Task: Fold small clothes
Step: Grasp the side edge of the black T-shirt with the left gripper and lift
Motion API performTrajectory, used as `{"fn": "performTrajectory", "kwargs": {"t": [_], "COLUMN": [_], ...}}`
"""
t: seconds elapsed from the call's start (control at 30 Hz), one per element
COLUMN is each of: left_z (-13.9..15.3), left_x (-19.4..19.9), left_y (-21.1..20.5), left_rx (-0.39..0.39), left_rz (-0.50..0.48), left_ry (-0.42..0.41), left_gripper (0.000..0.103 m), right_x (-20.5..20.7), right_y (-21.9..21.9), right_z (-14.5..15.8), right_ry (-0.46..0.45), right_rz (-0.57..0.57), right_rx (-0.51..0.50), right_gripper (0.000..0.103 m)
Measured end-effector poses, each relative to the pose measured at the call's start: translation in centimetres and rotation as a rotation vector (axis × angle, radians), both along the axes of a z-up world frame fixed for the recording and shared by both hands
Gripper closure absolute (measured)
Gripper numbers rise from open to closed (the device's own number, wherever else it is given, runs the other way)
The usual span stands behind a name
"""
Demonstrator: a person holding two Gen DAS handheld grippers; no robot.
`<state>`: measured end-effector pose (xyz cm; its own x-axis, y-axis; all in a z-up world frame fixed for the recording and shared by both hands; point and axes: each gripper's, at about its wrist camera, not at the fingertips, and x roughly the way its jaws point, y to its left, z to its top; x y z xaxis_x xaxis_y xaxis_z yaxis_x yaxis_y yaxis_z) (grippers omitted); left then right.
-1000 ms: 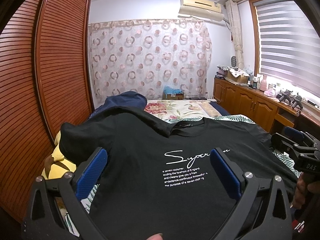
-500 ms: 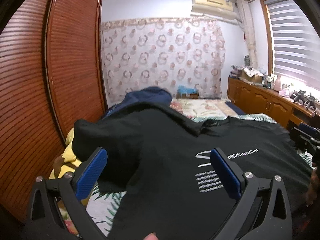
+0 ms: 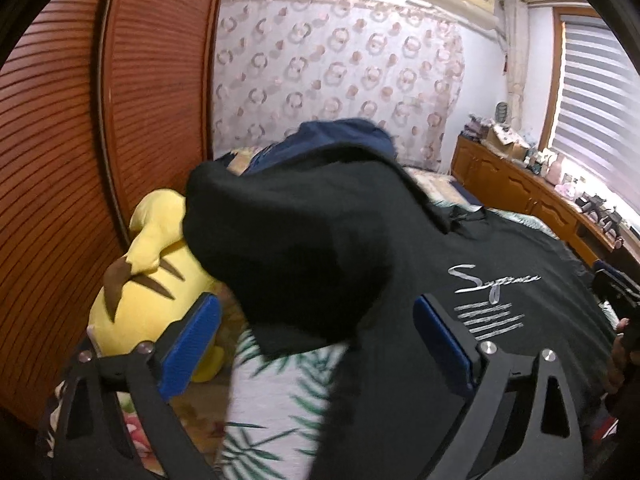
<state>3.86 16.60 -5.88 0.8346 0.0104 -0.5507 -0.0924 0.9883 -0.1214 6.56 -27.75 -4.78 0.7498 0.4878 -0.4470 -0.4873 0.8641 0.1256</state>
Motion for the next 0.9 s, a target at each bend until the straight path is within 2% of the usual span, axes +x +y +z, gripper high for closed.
{"fn": "performTrajectory", "kwargs": {"t": [0.33, 0.4, 0.5, 0.77, 0.83, 0.87, 0.9], "left_z": [-2.0, -2.2, -2.4, -4.0, -3.8, -3.6, -3.3], "left_x": [2.8, 3.5, 4.1, 5.2, 5.2, 4.9, 4.8], "left_y": [5.2, 6.1, 6.9, 8.5, 8.4, 8.2, 8.0], "left_rx": [-0.051, -0.062, -0.067, -0.125, -0.135, -0.133, -0.126], "left_rz": [0.004, 0.012, 0.006, -0.014, -0.027, -0.028, -0.029], "left_ry": [0.035, 0.037, 0.035, 0.064, 0.055, 0.047, 0.040], "left_gripper": [0.026, 0.038, 0.047, 0.051, 0.064, 0.077, 0.085], "right_x": [0.0, 0.1, 0.2, 0.2, 0.2, 0.3, 0.3], "right_y": [0.0, 0.0, 0.1, 0.3, 0.3, 0.3, 0.3], "right_z": [-0.3, -0.3, -0.4, -0.8, -0.9, -1.0, -1.0], "right_ry": [0.014, 0.014, 0.015, 0.028, 0.029, 0.031, 0.033], "right_rz": [0.008, 0.011, 0.011, 0.019, 0.019, 0.020, 0.021], "right_rx": [0.003, 0.000, -0.001, -0.003, -0.005, -0.006, -0.007], "right_gripper": [0.000, 0.000, 0.000, 0.000, 0.000, 0.000, 0.000]}}
